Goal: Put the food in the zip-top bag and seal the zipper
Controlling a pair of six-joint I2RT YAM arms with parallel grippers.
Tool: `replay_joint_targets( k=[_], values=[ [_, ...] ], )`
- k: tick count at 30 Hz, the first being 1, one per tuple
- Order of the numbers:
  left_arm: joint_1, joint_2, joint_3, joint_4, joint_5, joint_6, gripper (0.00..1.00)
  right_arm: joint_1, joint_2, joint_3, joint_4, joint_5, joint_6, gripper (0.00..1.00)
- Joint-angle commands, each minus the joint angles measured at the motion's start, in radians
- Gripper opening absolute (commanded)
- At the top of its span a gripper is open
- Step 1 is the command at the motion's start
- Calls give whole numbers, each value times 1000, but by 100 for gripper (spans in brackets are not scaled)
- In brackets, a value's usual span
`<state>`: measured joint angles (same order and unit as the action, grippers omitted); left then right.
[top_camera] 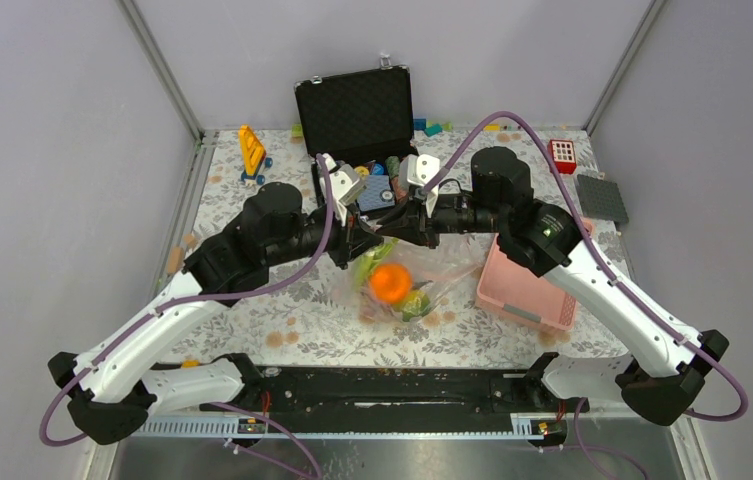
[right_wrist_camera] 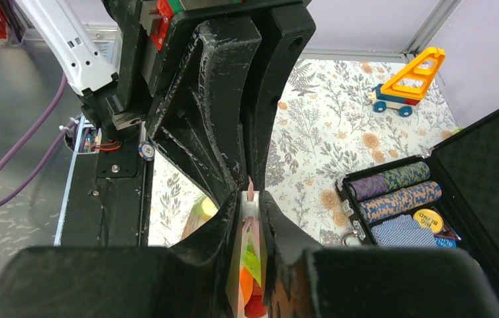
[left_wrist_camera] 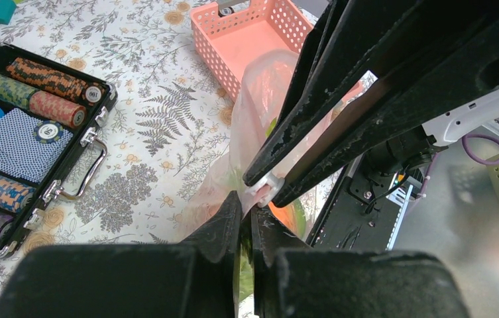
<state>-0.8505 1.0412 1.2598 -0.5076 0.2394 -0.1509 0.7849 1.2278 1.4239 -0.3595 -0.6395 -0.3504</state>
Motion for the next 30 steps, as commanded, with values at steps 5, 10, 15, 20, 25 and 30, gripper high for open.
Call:
replay_joint_targets(
  k=[5,10,15,20,25,30],
  values=[
    [-6,-37,12,146,32,-3,0,15,21,-15,6,-35,17,18],
    [-7,-31,10,151,32,-3,0,16,30,-15,3,-47,17,20],
    [-7,-43,-2,170,23,-8,0,16,47,-13,-11,-46,10,10],
    [-7,-81,-27,187,-35,-19,0,16,47,-30,-74,-16,-32,0],
    [-7,-139,-69,220,-90,-34,0,15,42,-63,-136,96,-79,0],
    [-6,-168,-92,221,-129,-39,0,4,51,-82,-133,109,-79,0]
  ],
)
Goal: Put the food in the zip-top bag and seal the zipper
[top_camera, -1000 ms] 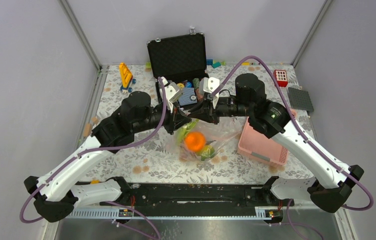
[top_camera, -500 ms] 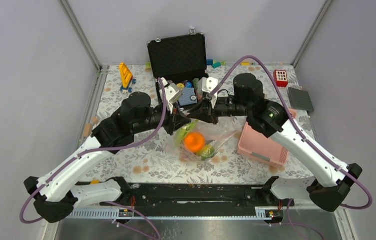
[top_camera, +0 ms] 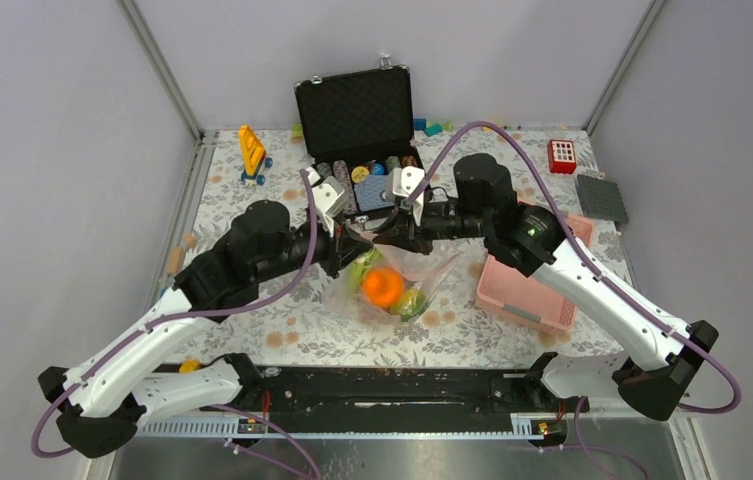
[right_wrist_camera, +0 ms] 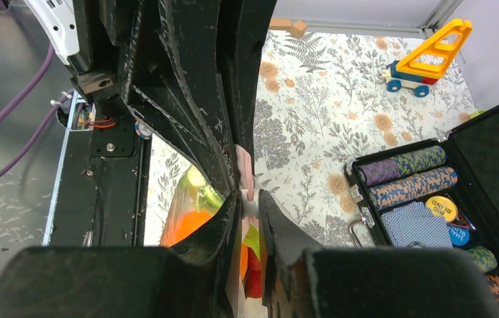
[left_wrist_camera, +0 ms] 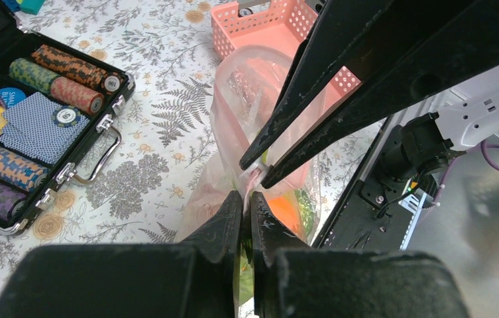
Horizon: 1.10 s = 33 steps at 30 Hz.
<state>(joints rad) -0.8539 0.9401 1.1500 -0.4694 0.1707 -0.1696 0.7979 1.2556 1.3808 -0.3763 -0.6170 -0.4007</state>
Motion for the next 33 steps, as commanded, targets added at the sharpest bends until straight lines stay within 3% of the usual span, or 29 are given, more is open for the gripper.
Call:
replay_joint_targets(
  k=[1,10,19,33],
  values=[
    [-3,-67,18,174,-80,-18,0,-10,20,-43,-121,106,-34,0],
    [-3,-84,-18,138,-302,-4,0,-112,-63,-40,-229,192,-81,0],
    [-1,-97,-40,130,-401,10,0,-158,-74,-7,-394,261,-143,0],
    [57,-75,-53,120,-659,5,0,-247,-88,2,-487,374,-176,0]
  ],
)
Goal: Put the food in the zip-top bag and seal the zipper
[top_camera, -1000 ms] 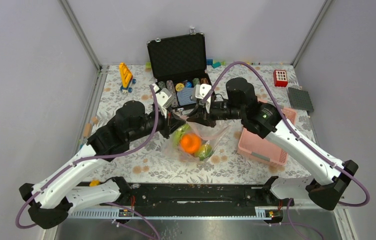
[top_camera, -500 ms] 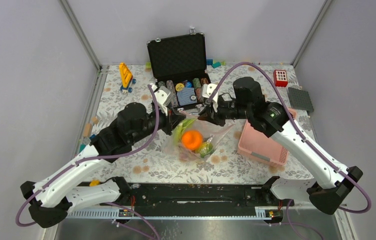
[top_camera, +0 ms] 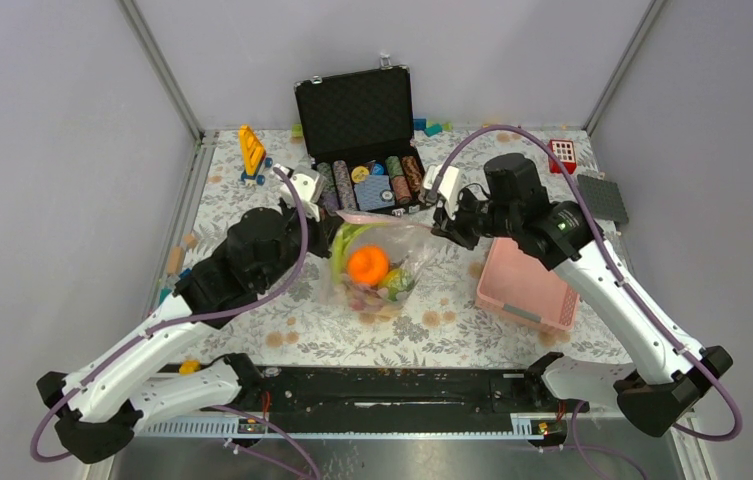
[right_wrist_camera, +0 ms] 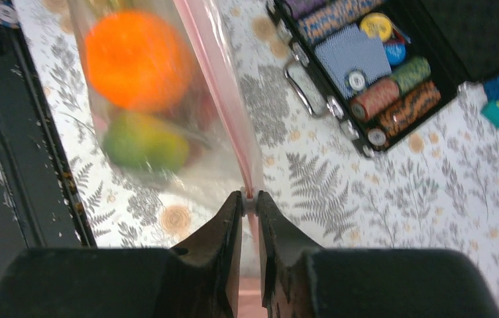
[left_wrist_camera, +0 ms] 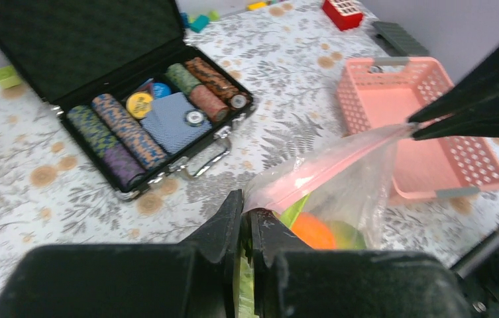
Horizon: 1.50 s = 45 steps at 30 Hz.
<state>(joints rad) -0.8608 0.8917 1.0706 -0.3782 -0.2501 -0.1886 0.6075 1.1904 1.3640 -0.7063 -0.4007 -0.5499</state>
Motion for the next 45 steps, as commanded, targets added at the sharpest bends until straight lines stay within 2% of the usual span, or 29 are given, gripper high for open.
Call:
replay_joint_targets(
  k=[1,8,12,15,20,26,30,32,33,35,38,41,45],
  values=[
    [75,-24,29,26,-248,20,0,-65,-25,14,-158,165,-27,0],
    [167,-11,31,36,-239,2,0,-143,-44,-33,-156,190,5,0],
    [194,3,47,38,-162,-3,0,-146,-64,-45,-130,74,16,0],
    [197,6,66,54,-84,12,0,-146,-86,-55,-49,-72,119,0],
    [197,-25,129,15,-32,20,0,-143,-161,-113,144,-333,489,0],
    [197,-63,248,-126,-70,-42,0,-132,-251,-320,650,-662,1123,0],
    [197,-58,312,-211,-42,-77,0,-117,-215,-479,1050,-740,1500,0],
    [197,-40,326,-246,-34,-91,0,-115,-214,-563,1258,-755,1642,0],
    [197,-31,319,-248,-21,-98,0,-115,-221,-599,1298,-752,1683,0],
    [197,-5,269,-219,36,-111,0,-115,-241,-651,1218,-722,1668,0],
    [197,83,165,-133,127,-155,0,-122,-259,-635,789,-601,1397,0],
    [197,246,138,-116,156,-178,0,-152,-262,-588,391,-346,1173,0],
    [198,431,127,-56,255,-167,0,-168,-297,-598,159,106,1063,1]
  ],
)
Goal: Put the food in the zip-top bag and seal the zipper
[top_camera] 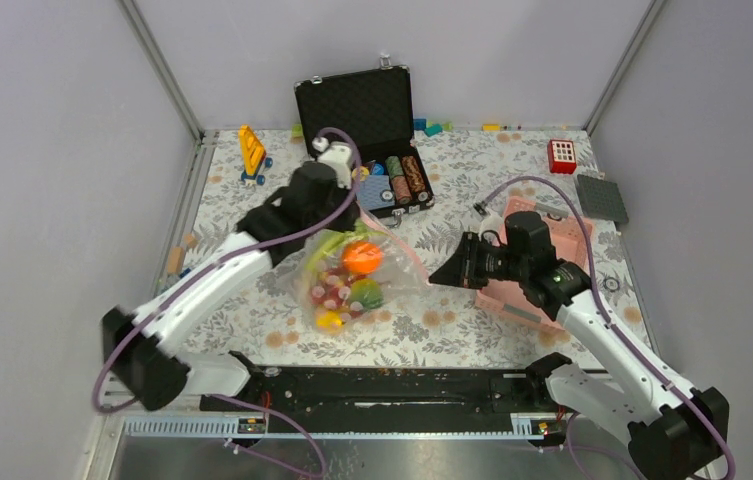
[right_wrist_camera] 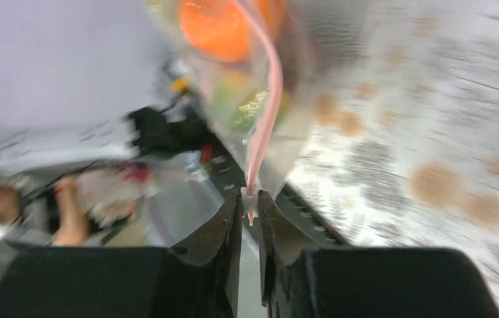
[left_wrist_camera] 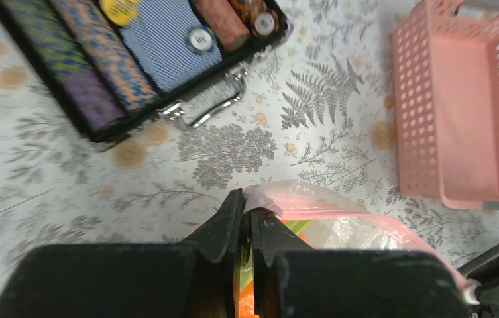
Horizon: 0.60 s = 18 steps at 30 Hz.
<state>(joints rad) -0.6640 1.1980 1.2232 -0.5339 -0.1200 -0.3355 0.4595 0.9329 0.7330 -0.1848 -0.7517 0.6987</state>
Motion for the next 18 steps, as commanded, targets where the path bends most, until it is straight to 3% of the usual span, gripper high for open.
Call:
replay_joint_targets(
  k=[1,2,3,8,13,18],
  values=[
    [1,150,-25,119,167,-18,0,-21,-44,26,-394,551,-192,2],
    [1,171,-26,138,196,-17,0,-22,-48,20,-420,623,-197,4],
    [1,186,-27,161,214,-17,12,-23,-52,16,-438,681,-202,8],
    [1,202,-14,214,243,1,96,-24,-90,22,-486,872,-230,43],
    [2,128,47,149,110,5,99,-24,-180,116,-487,956,-238,98],
    [4,-41,60,-14,-291,-96,99,-24,-286,192,-487,1077,-272,100]
  ],
)
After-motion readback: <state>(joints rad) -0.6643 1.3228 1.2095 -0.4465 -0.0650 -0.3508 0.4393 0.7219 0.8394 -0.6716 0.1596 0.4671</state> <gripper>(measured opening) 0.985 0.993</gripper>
